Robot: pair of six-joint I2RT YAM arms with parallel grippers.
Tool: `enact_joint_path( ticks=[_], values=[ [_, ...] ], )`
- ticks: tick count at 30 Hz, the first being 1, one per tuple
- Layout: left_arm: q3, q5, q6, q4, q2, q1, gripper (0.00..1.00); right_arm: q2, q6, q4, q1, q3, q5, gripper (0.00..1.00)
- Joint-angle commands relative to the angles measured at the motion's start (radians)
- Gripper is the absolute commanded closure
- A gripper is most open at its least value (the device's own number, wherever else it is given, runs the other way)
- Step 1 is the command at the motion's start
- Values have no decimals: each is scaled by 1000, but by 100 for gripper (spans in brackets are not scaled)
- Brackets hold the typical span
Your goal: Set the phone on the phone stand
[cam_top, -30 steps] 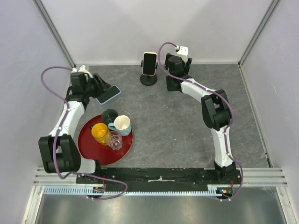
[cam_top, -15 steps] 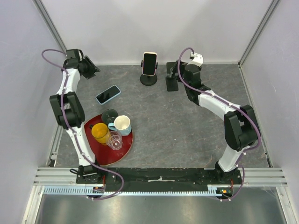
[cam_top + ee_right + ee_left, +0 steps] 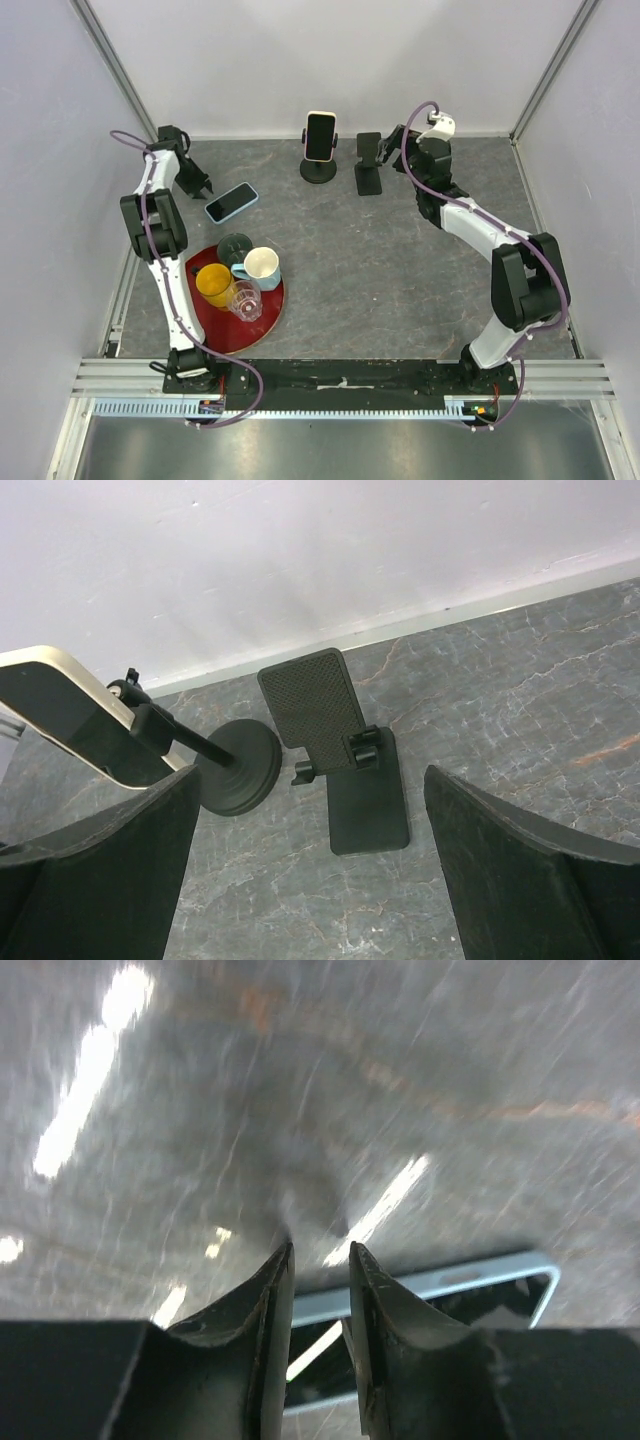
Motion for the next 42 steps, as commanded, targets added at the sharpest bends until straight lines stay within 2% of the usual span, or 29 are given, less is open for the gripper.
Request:
enact_joint_path(
  ticks=[1,5,9,12,14,15,16,17,18,20,23,25,30,36,42],
  values=[
    [-172,-48,42,-14,-146,-14,65,-60,10,61,-6,-20,-35,2],
    [-310,22,43,17,-208,-42,67,-99,10,67,-12,-46,-34,2],
    [-407,157,28,62,-263,-100,67,-122,3,61,-26,-69,-34,2],
    [-502,257,6,142,-332,-148,65,-135,3,58,-44,-86,-40,2],
    [-521,259,6,155,-355,-177,61,-142,2,57,-55,-95,-43,2],
    [-519,209,18,152,-378,-197,52,-142,8,55,-66,-97,-47,2],
    [-518,175,26,155,-387,-197,40,-143,13,55,-72,-97,-52,2],
    [-512,141,35,153,-393,-226,19,-143,23,61,-75,-103,-67,2],
    [-507,82,55,153,-407,-240,11,-142,25,66,-80,-104,-75,2],
    [-492,18,77,152,-412,-258,5,-131,28,69,-80,-100,-90,2],
    [-464,-72,77,129,-409,-295,4,-111,31,66,-80,-88,-98,2],
    [-444,-115,1,109,-387,-317,4,-99,31,61,-80,-81,-103,2],
    [-320,-43,-199,20,-297,-320,2,-94,29,57,-83,-77,-103,2],
    [-228,-115,-305,-14,-255,-333,2,-80,26,52,-98,-77,-107,2],
    [-111,-112,-406,-66,-176,-341,3,-62,40,58,-106,-72,-135,2]
  ],
)
